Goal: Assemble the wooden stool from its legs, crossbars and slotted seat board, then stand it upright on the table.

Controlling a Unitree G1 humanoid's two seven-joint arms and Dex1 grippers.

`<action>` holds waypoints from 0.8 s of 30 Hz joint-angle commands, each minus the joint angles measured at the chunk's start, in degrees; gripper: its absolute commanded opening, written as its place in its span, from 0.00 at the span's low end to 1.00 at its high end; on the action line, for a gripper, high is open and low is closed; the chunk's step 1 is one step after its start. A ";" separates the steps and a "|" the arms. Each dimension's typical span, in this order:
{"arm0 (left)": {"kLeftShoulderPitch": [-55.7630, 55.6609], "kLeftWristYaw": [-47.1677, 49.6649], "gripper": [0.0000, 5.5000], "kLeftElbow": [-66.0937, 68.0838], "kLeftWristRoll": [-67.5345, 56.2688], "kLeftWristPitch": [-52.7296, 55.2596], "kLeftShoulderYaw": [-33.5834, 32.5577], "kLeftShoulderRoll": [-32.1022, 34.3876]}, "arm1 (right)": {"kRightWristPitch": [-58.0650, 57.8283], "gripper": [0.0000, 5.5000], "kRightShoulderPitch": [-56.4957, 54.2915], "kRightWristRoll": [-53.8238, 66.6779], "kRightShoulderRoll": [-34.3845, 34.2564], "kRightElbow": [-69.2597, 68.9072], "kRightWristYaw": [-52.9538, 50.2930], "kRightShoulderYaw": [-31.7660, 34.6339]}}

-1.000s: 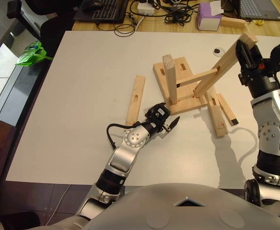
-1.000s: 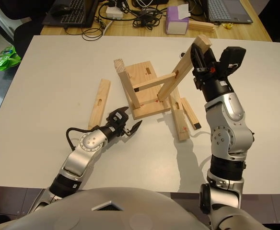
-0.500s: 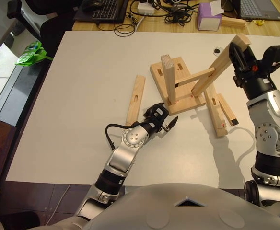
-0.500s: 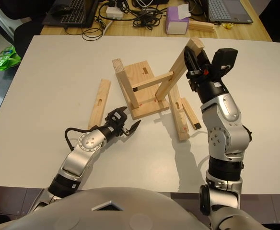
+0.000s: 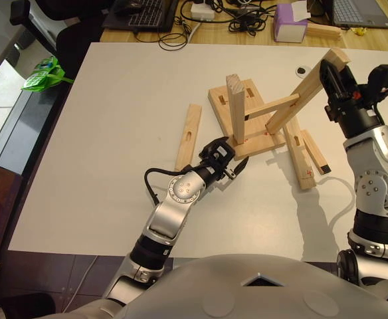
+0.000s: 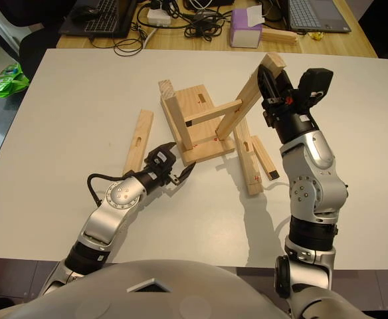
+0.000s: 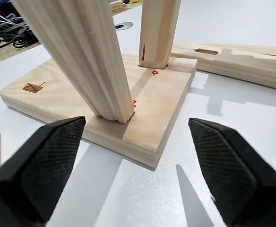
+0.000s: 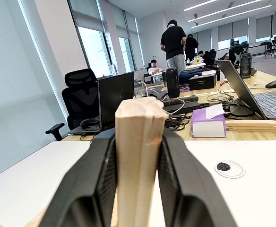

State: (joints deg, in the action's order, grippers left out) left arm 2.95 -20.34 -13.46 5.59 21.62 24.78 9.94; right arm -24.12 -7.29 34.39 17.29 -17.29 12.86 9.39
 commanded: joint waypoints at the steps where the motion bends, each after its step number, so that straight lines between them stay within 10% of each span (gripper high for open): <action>1: 0.09 0.46 0.73 1.13 0.51 -0.43 -0.08 0.14 | -1.99 0.28 3.13 -1.57 -0.98 2.11 -1.31 0.31; 9: 0.80 0.75 0.73 2.27 0.47 -1.20 0.42 -0.11 | 0.12 0.53 4.23 -1.35 -3.84 0.51 -0.85 1.84; 24: 0.53 0.96 0.73 3.88 0.65 -2.53 0.44 -0.03 | 7.38 0.53 10.64 -7.90 4.88 0.50 11.58 3.51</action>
State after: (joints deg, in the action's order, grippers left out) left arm 3.51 -19.41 -10.22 5.67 19.35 25.33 9.60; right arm -16.67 -1.09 26.64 18.80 -17.21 21.01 11.01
